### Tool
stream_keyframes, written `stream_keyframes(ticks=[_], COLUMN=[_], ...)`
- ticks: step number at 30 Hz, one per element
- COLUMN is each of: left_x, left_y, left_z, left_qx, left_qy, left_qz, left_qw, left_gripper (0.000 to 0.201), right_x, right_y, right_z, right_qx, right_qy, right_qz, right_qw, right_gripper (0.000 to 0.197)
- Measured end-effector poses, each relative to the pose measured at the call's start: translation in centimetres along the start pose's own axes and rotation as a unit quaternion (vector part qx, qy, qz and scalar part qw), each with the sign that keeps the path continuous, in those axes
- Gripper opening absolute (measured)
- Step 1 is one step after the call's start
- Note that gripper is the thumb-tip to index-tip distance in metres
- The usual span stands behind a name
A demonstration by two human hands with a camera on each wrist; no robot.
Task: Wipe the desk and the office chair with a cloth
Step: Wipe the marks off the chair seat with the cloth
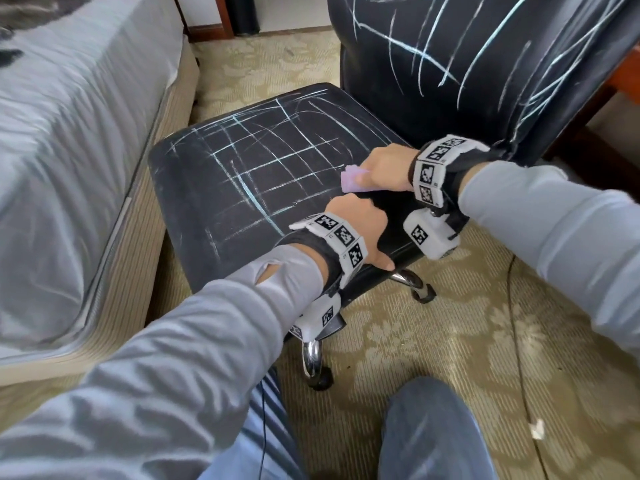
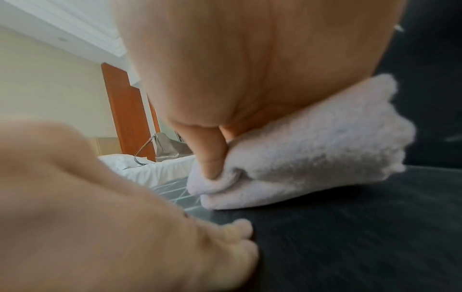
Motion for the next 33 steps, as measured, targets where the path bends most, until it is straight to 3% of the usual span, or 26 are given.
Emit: stream_keyframes(ticks=[5,7,10,14,17,20,22,25,29,33], left_x=[0.0,-0.1,-0.1,-0.4,0.0,0.3,0.3,0.3,0.4,2.2], left_y=[-0.5,-0.6,-0.5,-0.7,-0.7,-0.6,-0.6,-0.5,-0.6,-2.7], left_z=[0.0,0.1,0.1,0.2,-0.1,-0.2,0.0,0.1,0.7,0.5], left_qx=[-0.001,0.002,0.003,0.007,-0.004,-0.006,-0.001,0.002,-0.003,0.028], left_qy=[0.013,0.013,0.018,0.005,0.007,0.004,-0.006,-0.007,-0.029,-0.088], left_qz=[0.014,0.013,0.006,0.012,0.006,0.003,0.003,-0.012,-0.011,-0.027], left_qw=[1.000,1.000,1.000,1.000,1.000,1.000,1.000,1.000,1.000,0.995], left_gripper=[0.098,0.100,0.096,0.086,0.092,0.103,0.103,0.096,0.085,0.092], right_x=[-1.7,-1.9,-1.2,0.3,-0.1,-1.3,-1.7,-1.3,0.1,0.0], right_y=[-0.4,-0.1,0.3,-0.5,-1.3,0.0,-0.5,-1.4,-1.6,-1.8], right_z=[4.9,5.3,2.4,-1.8,-1.7,3.0,5.0,3.2,-1.9,-0.3], right_qx=[0.055,0.073,0.026,-0.043,-0.050,-0.009,0.040,0.024,-0.031,-0.038], right_qy=[-0.042,-0.062,-0.051,-0.026,-0.030,-0.055,-0.056,-0.032,0.071,0.064], right_qz=[0.003,0.003,0.007,-0.004,-0.011,-0.009,-0.005,0.018,-0.010,-0.009], right_qw=[0.998,0.995,0.998,0.999,0.998,0.998,0.998,0.999,0.997,0.997], right_gripper=[0.046,0.052,0.059,0.035,0.062,0.083,0.074,0.047,0.068,0.057])
Point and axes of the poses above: each hand's wrist, its own y-axis towards the middle knuckle, its own x-axis out of the palm, z = x × y, the point moved 9 cm from there along y, towards the middle knuckle, and after that the axes turned 1 degree about -x, right-handed, at the moved point
